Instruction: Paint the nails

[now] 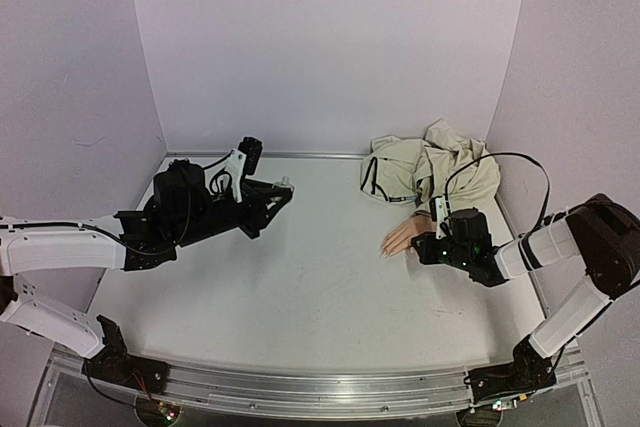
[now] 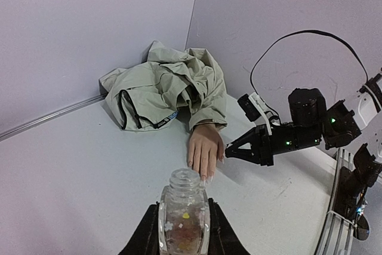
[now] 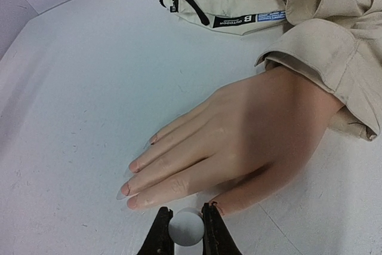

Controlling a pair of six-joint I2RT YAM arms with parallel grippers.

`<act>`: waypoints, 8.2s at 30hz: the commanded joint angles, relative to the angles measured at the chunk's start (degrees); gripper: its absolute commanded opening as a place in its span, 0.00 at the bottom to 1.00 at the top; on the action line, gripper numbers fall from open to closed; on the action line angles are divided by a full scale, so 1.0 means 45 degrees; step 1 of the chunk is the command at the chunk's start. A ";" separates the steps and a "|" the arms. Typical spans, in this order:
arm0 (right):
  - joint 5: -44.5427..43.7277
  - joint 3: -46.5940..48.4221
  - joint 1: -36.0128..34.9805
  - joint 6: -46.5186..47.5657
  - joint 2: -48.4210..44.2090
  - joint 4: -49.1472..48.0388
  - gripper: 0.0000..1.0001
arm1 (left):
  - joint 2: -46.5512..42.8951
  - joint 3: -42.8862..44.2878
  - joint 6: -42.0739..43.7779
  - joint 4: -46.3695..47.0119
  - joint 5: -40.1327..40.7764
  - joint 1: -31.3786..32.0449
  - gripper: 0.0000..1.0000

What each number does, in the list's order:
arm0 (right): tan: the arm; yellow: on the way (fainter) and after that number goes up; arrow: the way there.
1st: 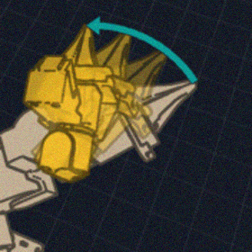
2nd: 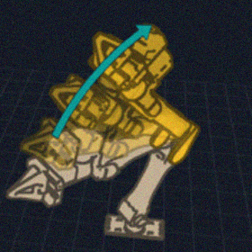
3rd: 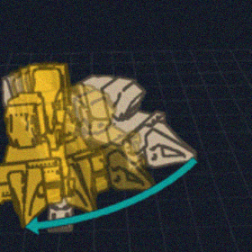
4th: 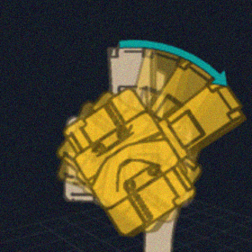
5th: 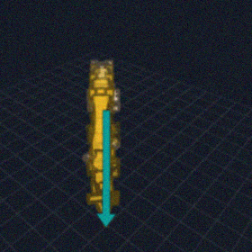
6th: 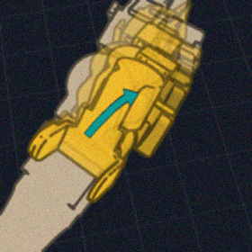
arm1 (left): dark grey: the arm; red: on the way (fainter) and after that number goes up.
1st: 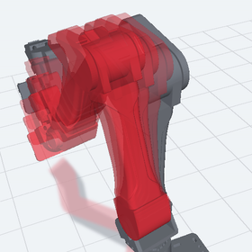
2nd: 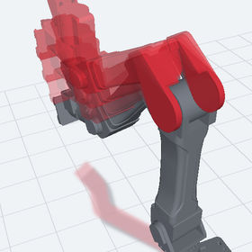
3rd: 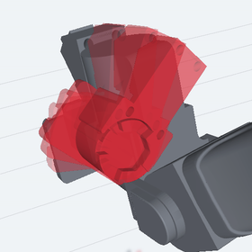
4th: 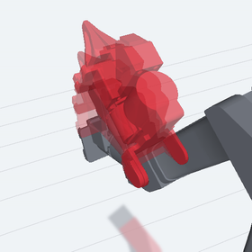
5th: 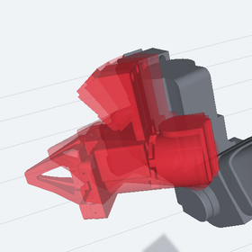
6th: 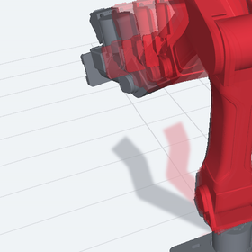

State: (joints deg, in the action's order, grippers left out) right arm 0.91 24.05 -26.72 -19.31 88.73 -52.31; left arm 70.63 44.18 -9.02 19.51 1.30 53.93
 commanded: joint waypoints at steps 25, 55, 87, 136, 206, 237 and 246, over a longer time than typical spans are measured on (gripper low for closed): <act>-0.1865 -0.0254 -0.0059 -0.0024 -0.2168 0.0582 0.00 | -0.0298 0.0236 -0.0079 0.0650 -0.0065 -0.0071 0.00; -0.0785 -0.0375 -0.0071 0.0019 -0.0627 -0.1557 0.00 | -0.0483 0.0019 0.0109 0.0621 0.0121 -0.0081 0.00; -0.0739 -0.0052 -0.0064 -0.0010 -0.0074 -0.1170 0.00 | -0.0808 -0.0209 0.0148 0.0626 0.0277 -0.0071 0.00; 0.0694 -0.0721 -0.0087 -0.0036 -0.0669 -0.1986 0.00 | -0.1260 -0.0465 0.0070 0.0592 0.0370 -0.0071 0.00; 0.0149 -0.0380 -0.0078 -0.0550 -0.1046 -0.1147 0.00 | -0.1184 -0.0385 0.0221 0.0529 0.0375 -0.0081 0.00; -0.0905 0.0013 -0.0066 -0.0114 -0.0497 -0.0816 0.00 | -0.1219 -0.0415 0.0226 0.0489 0.0429 -0.0071 0.00; -0.0885 0.0026 -0.0071 -0.0170 -0.0402 -0.0651 0.00 | -0.1200 -0.0395 0.0227 0.0471 0.0434 -0.0071 0.00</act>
State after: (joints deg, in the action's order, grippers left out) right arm -3.42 23.81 -26.79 -20.23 86.39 -53.63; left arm 66.76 41.74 -8.80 19.46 2.33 53.93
